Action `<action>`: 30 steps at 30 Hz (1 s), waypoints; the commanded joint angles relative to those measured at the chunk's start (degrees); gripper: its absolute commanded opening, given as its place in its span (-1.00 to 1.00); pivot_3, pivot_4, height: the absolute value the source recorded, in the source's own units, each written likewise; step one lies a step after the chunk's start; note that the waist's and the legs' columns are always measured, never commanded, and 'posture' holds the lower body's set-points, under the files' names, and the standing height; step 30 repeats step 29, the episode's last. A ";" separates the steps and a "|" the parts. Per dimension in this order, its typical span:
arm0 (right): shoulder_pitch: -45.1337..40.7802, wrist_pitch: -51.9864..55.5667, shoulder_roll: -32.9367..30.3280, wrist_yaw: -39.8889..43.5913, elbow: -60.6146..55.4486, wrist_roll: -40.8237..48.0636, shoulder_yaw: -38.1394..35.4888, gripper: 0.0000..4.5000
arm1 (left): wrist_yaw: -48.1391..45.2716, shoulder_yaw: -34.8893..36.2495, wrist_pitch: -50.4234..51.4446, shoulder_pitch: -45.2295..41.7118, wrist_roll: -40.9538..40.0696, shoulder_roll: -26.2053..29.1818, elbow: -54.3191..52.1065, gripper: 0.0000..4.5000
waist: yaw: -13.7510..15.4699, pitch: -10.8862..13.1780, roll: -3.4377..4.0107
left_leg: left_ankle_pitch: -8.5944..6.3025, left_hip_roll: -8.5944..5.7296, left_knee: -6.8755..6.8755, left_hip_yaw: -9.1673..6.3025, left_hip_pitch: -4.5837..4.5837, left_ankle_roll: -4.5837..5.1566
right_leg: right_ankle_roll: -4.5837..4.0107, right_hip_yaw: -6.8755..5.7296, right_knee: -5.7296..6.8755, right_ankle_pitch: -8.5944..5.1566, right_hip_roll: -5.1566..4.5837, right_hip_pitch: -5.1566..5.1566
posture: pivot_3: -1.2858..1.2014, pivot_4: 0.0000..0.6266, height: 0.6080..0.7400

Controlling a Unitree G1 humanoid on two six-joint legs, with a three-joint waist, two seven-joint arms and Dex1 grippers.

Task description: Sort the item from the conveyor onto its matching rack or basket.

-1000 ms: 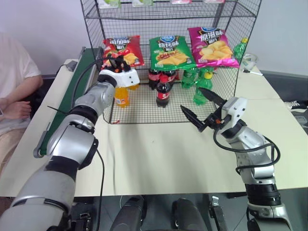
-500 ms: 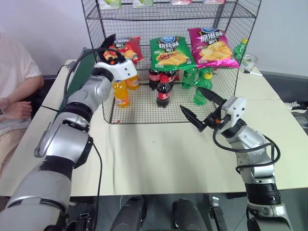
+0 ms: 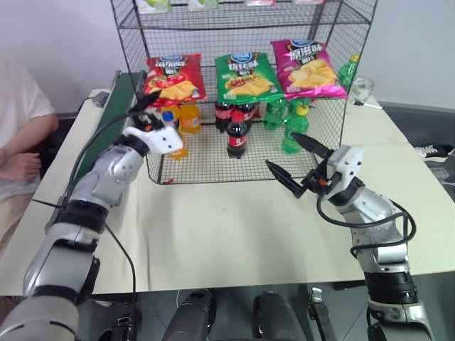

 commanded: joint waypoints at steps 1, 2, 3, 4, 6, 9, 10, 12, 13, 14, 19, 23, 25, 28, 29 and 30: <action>-0.59 -0.74 -0.85 0.70 -0.53 0.91 -0.98 1.00 | -2.82 6.62 3.64 4.64 -4.16 1.89 -12.60 0.98 | -0.06 0.00 0.00 | 0.00 -0.01 0.00 0.00 0.01 0.00 | 0.00 0.01 -0.01 0.00 -0.02 0.01 | 0.03 -0.52 1.00; -0.61 -0.92 -1.05 0.92 -0.28 0.78 -1.12 1.00 | -3.28 8.04 4.10 7.14 -3.96 2.87 -15.75 0.98 | -0.19 0.00 0.01 | 0.00 -0.01 0.00 0.00 0.01 0.00 | 0.00 0.01 -0.01 0.00 -0.02 0.01 | 0.03 -0.52 1.00; -0.66 -0.93 -1.17 1.10 -0.04 0.91 -1.37 1.00 | -4.33 10.23 3.86 10.16 -6.32 3.31 -19.13 0.98 | -0.28 -0.01 0.02 | 0.00 0.00 -0.03 0.01 0.02 0.00 | -0.01 0.03 -0.01 0.00 -0.02 0.00 | 0.03 -0.52 1.00; -0.66 -1.04 -1.29 1.27 0.11 0.89 -1.49 1.00 | -5.34 12.07 3.37 12.74 -8.47 3.83 -21.88 0.98 | -0.45 -0.02 0.04 | 0.00 0.00 -0.06 0.01 0.02 0.00 | -0.01 0.04 -0.01 -0.01 -0.02 -0.03 | 0.03 -0.52 1.00; -0.62 -1.19 -1.48 1.58 0.32 1.06 -1.70 1.00 | -9.73 15.27 4.10 16.60 -18.21 2.40 -26.07 0.98 | -0.39 -0.02 0.06 | 0.00 0.03 -0.13 0.07 0.03 0.00 | -0.01 0.20 -0.01 -0.01 0.00 -0.11 | 0.03 -0.52 1.00; -0.52 -1.20 -2.30 2.42 0.58 1.39 -2.35 1.00 | -20.67 19.90 13.85 23.29 -38.47 0.67 -32.55 0.98 | -0.14 -0.02 0.06 | 0.00 0.05 -0.09 0.08 0.03 0.00 | -0.04 0.23 0.00 0.00 0.00 -0.10 | 0.03 -0.52 1.00; -0.24 -0.63 -3.26 3.53 0.36 2.11 -2.83 1.00 | -25.01 21.88 17.82 26.88 -45.01 1.22 -34.43 0.98 | -0.18 -0.02 0.06 | -0.01 0.05 -0.06 0.08 0.03 0.01 | -0.04 0.23 0.00 0.00 -0.02 -0.07 | 0.03 -0.52 1.00; 0.36 0.50 -5.27 5.59 -0.08 3.43 -3.74 1.00 | -30.52 25.55 22.38 32.18 -52.63 2.46 -37.10 0.98 | -0.27 -0.01 0.09 | -0.03 0.05 -0.06 0.11 0.05 0.04 | -0.05 0.26 -0.02 -0.01 -0.13 -0.03 | 0.03 -0.52 1.00; 1.23 1.53 -7.09 7.66 -0.71 4.70 -4.30 1.00 | -32.05 27.56 28.91 34.90 -58.38 3.25 -38.79 0.98 | -0.28 -0.01 0.10 | -0.03 0.04 -0.08 0.12 0.04 0.04 | -0.05 0.27 -0.03 -0.01 -0.14 -0.08 | 0.03 -0.52 1.00; 1.92 2.50 -8.57 9.10 -1.26 5.85 -4.78 1.00 | -32.96 29.00 32.57 36.64 -61.16 3.89 -39.95 0.98 | -0.11 0.00 0.10 | -0.03 0.04 -0.08 0.12 0.04 0.04 | -0.06 0.27 -0.03 -0.01 -0.14 -0.08 | 0.03 -0.52 1.00; 6.56 6.98 -17.24 15.97 -1.58 10.83 -10.12 1.00 | -38.61 39.13 40.06 43.65 -68.73 7.48 -40.13 0.98 | 0.18 0.01 0.08 | -0.08 0.05 -0.05 0.11 0.05 0.10 | -0.27 0.23 -0.06 -0.13 -0.21 0.03 | 0.03 -0.52 1.00; 12.02 7.71 -22.40 20.59 0.31 11.90 -14.47 1.00 | -41.60 42.65 39.66 47.88 -65.29 9.25 -36.33 0.98 | 0.11 0.00 0.09 | -0.13 0.04 -0.11 0.22 0.06 0.18 | -0.39 0.23 -0.12 -0.23 -0.32 0.02 | 0.03 -0.52 1.00; 13.10 7.59 -23.03 21.24 0.87 11.89 -15.49 1.00 | -42.98 43.22 38.79 48.59 -64.45 8.91 -34.32 0.98 | -0.01 0.00 0.09 | -0.15 0.05 -0.11 0.27 0.08 0.19 | -0.41 0.24 -0.17 -0.24 -0.35 0.05 | 0.03 -0.52 1.00; 14.22 6.90 -23.10 22.02 1.85 11.16 -16.47 1.00 | -45.27 43.96 36.13 49.21 -62.83 8.29 -31.20 0.98 | -0.02 0.00 0.09 | -0.18 0.07 -0.10 0.27 0.08 0.17 | -0.47 0.24 -0.22 -0.28 -0.35 0.08 | 0.03 -0.52 1.00; 14.33 6.80 -23.04 22.03 2.20 10.97 -16.63 1.00 | -45.78 43.91 33.72 49.56 -61.09 8.12 -30.13 0.98 | -0.02 0.00 0.09 | -0.18 0.07 -0.12 0.28 0.07 0.18 | -0.48 0.24 -0.25 -0.28 -0.35 0.07 | 0.03 -0.52 1.00; 14.33 6.80 -23.04 22.03 2.20 10.97 -16.63 1.00 | -45.78 43.91 33.72 49.56 -61.09 8.12 -30.13 0.98 | -0.02 0.00 0.09 | -0.18 0.07 -0.12 0.28 0.07 0.18 | -0.48 0.24 -0.25 -0.28 -0.35 0.07 | 0.03 -0.52 1.00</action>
